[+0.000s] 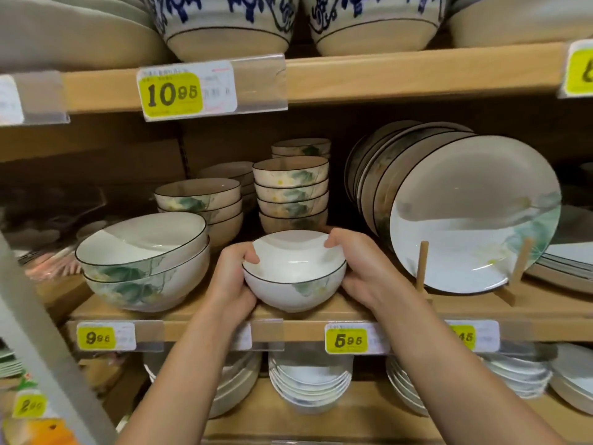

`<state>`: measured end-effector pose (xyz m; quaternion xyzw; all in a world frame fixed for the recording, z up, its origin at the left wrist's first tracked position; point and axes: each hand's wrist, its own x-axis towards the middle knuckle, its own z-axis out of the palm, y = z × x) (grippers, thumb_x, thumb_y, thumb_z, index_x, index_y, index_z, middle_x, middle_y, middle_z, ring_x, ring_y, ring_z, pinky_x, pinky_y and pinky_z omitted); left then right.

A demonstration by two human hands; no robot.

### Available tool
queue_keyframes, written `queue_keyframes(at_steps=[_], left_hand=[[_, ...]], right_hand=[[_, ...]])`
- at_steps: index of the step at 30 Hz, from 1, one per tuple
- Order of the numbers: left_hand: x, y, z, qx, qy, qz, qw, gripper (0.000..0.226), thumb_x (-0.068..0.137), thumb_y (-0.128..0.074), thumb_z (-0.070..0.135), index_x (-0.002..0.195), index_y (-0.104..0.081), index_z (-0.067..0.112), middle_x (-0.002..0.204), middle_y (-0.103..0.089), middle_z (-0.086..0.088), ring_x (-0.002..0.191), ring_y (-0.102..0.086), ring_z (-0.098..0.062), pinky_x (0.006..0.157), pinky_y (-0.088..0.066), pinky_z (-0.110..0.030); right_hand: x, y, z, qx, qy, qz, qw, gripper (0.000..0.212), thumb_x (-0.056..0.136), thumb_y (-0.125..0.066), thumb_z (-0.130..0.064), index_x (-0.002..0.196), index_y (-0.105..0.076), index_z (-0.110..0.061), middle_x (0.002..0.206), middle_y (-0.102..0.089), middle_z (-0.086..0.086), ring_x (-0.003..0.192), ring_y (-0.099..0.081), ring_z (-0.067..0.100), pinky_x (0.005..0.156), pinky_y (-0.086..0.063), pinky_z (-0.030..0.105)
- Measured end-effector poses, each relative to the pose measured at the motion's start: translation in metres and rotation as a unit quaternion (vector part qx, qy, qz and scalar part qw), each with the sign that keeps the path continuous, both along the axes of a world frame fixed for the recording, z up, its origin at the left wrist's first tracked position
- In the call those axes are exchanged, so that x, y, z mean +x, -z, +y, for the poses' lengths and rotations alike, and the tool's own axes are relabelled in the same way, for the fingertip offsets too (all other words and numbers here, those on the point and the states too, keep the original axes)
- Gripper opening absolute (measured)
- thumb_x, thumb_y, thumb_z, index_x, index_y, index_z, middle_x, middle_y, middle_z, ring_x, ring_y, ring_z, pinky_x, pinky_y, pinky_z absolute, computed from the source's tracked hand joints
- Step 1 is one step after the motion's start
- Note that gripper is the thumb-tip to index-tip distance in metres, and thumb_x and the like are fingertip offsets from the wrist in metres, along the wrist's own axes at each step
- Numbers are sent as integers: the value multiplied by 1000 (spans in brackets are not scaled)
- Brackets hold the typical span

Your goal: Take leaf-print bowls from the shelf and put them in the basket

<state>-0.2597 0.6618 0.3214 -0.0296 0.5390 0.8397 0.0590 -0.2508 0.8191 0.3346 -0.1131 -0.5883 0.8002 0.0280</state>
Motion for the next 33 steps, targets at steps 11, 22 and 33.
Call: queue_keyframes(at_steps=[11,22,33], left_hand=[[22,17,25,-13,-117,81,990,47,65,-43,4,107,-63,12,92,-72,-2,89,-64,-21,68,-49,-30],[-4,3,2,2,-18,10,1000,42,69,-39,5,102,-64,-2,105,-72,-15,95,-66,-30,84,-53,-37],[10,13,11,-22,-121,75,990,52,78,-40,2,127,-57,8,118,-68,-13,102,-63,-25,88,-52,-37]], right_hand=[[11,24,-2,43,42,72,996,37,83,-45,-9,113,-62,-22,106,-67,3,100,-61,19,84,-53,35],[-15,11,3,-42,3,-6,999,45,76,-42,2,117,-58,11,116,-64,31,113,-59,45,99,-47,52],[32,40,-6,42,8,88,995,34,76,-52,-48,110,-56,-46,128,-59,-9,120,-53,11,107,-41,39]])
